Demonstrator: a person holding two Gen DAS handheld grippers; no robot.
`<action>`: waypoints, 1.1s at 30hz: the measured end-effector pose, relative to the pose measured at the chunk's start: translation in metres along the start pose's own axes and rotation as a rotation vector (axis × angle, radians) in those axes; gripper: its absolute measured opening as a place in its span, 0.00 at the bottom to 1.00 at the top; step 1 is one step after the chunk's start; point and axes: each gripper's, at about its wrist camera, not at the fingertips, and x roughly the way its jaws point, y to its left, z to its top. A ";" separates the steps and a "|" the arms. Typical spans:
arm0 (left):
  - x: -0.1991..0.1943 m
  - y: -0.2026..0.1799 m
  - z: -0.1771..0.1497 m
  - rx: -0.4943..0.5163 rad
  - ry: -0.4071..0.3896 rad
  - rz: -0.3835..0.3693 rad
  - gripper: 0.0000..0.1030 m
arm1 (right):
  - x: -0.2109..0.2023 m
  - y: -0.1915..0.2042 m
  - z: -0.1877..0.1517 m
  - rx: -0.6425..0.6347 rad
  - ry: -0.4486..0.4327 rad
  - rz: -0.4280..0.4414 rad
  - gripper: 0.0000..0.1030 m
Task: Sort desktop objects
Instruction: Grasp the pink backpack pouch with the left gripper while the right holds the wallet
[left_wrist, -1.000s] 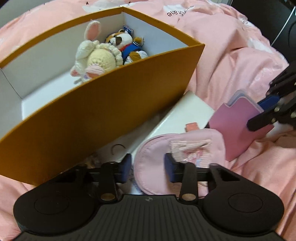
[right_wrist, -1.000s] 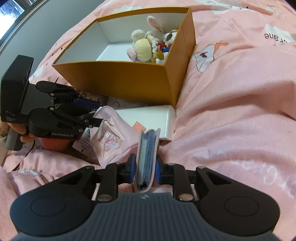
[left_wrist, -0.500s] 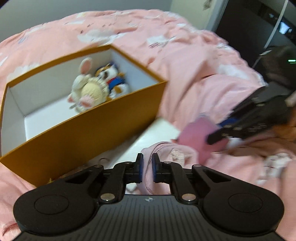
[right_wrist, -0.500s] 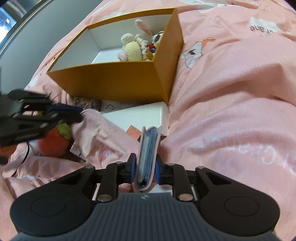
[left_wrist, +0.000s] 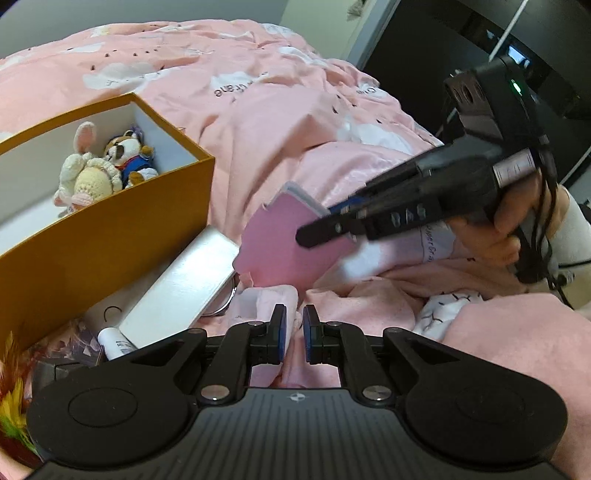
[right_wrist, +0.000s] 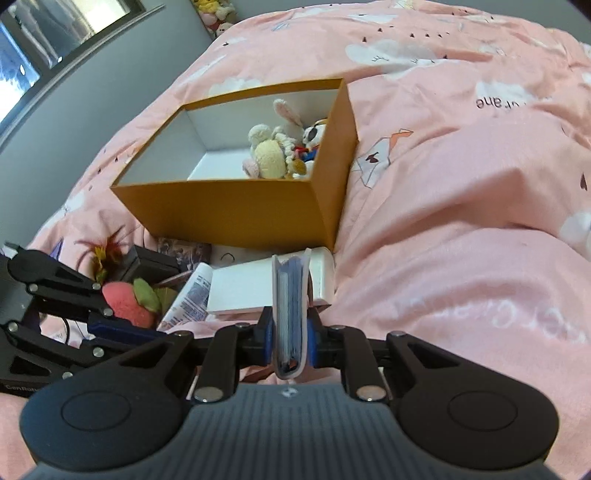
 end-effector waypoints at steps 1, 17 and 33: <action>-0.001 0.000 -0.001 -0.003 -0.002 0.008 0.12 | 0.002 0.005 -0.002 -0.023 0.001 -0.011 0.18; 0.008 0.002 0.005 0.071 0.045 0.161 0.57 | 0.004 0.014 -0.014 -0.077 -0.020 -0.037 0.18; -0.034 0.025 0.012 -0.132 -0.086 0.239 0.22 | -0.016 0.017 0.007 -0.065 -0.108 0.010 0.18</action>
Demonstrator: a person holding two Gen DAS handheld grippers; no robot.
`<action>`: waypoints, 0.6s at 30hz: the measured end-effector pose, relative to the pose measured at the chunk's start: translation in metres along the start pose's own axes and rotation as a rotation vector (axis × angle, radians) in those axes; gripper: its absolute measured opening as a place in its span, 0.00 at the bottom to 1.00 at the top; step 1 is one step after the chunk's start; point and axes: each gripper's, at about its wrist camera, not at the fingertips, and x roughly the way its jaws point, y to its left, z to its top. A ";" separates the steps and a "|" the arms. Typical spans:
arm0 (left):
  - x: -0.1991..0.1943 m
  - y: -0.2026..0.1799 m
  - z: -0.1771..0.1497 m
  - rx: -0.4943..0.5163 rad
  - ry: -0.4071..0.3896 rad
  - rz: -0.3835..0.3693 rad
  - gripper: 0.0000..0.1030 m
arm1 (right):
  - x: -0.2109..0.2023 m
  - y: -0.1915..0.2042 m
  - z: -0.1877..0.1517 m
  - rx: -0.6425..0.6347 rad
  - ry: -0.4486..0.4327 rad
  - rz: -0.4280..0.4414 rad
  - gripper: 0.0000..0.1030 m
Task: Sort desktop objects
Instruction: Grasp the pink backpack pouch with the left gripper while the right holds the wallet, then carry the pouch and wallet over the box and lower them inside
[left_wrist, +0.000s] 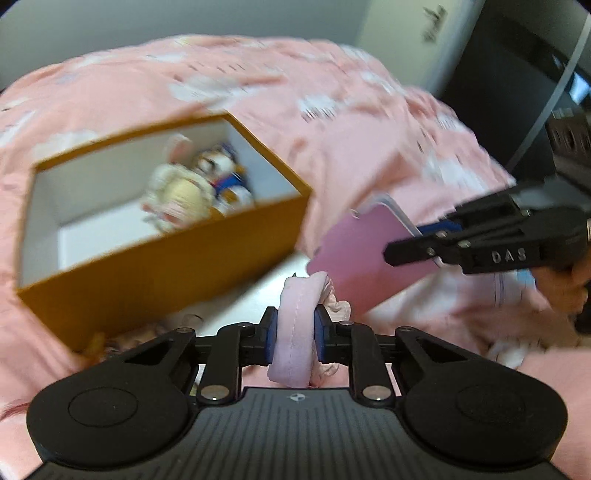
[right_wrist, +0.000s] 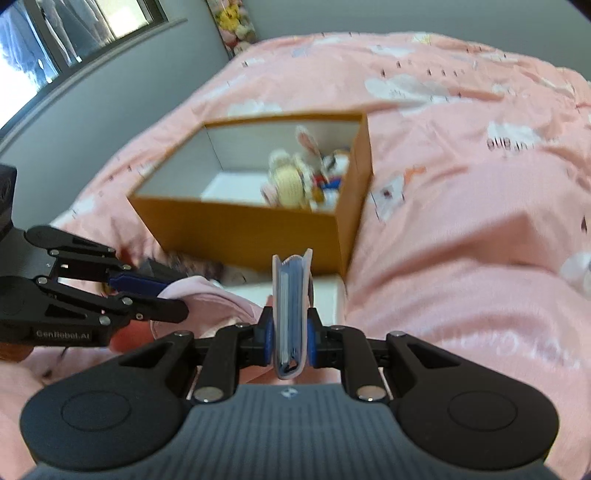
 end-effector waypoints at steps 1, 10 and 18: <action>-0.008 0.004 0.004 -0.018 -0.019 0.012 0.22 | -0.003 0.002 0.005 -0.007 -0.017 0.007 0.18; -0.079 0.041 0.051 -0.094 -0.198 0.190 0.22 | -0.023 0.030 0.071 -0.090 -0.180 0.098 0.18; -0.057 0.082 0.102 -0.086 -0.232 0.408 0.22 | 0.029 0.056 0.141 -0.101 -0.202 0.139 0.18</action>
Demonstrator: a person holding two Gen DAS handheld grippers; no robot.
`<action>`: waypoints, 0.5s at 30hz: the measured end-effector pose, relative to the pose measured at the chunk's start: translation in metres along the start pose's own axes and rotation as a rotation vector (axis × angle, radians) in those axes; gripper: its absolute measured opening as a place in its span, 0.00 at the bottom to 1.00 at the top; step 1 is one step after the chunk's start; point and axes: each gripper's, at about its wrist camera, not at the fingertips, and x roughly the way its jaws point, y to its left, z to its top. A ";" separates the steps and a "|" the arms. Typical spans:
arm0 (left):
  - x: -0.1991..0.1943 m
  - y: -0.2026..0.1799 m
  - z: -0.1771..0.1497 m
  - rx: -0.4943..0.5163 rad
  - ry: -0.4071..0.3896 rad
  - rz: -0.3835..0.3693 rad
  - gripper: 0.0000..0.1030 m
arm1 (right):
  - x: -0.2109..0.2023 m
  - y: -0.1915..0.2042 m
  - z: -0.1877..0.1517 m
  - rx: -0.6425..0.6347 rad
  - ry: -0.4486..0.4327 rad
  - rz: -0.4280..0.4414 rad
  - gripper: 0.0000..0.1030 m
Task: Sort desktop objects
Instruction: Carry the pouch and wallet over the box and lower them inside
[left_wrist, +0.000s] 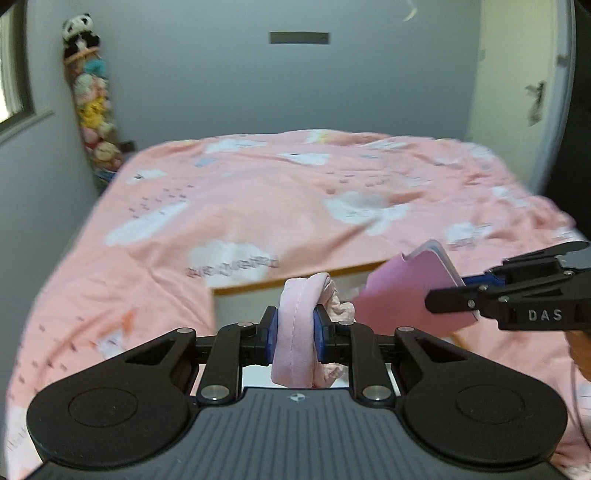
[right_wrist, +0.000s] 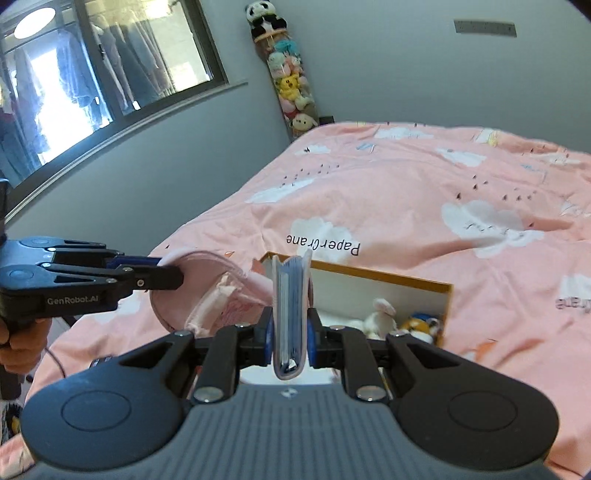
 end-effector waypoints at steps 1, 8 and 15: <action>0.011 0.002 0.002 0.000 0.008 0.028 0.22 | 0.014 -0.001 0.003 0.013 0.012 0.004 0.18; 0.092 0.028 0.004 -0.066 0.125 0.091 0.21 | 0.112 -0.017 0.009 0.107 0.110 -0.007 0.18; 0.136 0.038 0.000 -0.045 0.211 0.152 0.21 | 0.182 -0.032 0.012 0.188 0.167 -0.035 0.17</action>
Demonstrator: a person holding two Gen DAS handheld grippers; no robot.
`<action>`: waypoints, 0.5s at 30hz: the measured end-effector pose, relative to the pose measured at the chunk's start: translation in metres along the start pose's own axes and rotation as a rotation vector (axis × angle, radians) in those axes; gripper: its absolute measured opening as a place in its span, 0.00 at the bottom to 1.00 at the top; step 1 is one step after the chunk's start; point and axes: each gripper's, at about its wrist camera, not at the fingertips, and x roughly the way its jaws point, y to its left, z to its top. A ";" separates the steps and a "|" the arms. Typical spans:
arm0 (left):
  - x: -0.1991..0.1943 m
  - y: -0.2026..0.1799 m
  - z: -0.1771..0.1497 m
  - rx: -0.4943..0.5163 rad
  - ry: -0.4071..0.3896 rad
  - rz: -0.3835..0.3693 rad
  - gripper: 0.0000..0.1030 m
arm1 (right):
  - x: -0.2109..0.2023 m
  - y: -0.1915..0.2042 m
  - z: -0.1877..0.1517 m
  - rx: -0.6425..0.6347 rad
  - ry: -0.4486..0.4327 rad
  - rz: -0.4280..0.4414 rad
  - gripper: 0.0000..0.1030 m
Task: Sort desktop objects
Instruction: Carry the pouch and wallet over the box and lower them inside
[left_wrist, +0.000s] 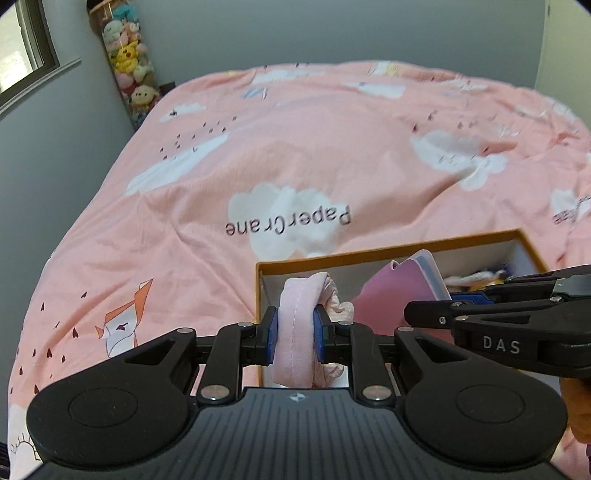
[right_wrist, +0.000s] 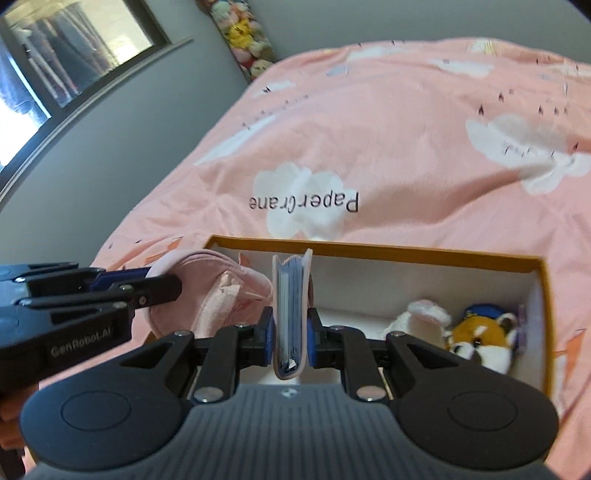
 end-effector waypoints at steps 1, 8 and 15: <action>0.004 0.000 0.000 0.002 0.009 0.008 0.21 | 0.008 -0.002 0.002 0.010 0.010 0.002 0.17; 0.033 -0.002 0.000 -0.002 0.042 0.042 0.21 | 0.041 -0.006 0.004 0.059 0.059 0.012 0.17; 0.039 0.009 0.002 -0.059 0.021 0.019 0.22 | 0.058 -0.005 0.007 0.120 0.092 0.032 0.18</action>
